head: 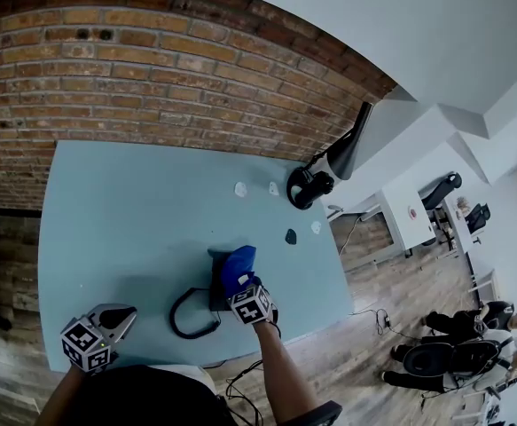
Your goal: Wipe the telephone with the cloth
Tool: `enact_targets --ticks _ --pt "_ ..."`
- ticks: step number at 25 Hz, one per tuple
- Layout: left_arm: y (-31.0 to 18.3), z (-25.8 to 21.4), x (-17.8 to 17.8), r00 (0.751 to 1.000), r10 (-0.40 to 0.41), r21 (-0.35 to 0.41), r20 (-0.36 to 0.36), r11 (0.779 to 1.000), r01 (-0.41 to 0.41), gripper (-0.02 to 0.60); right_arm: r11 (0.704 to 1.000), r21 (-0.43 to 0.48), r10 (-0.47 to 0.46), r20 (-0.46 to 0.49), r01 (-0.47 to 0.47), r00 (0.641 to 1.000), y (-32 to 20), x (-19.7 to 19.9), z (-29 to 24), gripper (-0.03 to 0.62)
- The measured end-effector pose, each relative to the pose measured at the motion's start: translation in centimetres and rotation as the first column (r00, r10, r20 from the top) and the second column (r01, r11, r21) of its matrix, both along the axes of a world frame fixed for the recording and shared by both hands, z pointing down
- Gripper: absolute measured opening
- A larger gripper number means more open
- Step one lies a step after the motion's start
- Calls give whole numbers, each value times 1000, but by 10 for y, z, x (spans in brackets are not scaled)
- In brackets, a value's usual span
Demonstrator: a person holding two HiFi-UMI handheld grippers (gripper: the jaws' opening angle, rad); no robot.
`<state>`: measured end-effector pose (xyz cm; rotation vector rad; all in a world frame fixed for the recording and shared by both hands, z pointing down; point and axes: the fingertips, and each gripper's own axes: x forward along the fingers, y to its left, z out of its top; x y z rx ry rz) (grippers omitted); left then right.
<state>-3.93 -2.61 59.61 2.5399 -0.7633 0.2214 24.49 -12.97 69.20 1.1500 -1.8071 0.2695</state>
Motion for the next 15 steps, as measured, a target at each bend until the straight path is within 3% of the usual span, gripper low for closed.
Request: enact_targets --ticks 15 --pt "1 4 1 1000 4 -5 1 1000 -4 26 1000 -11 29 25 -29 999 28 -2 13 102"
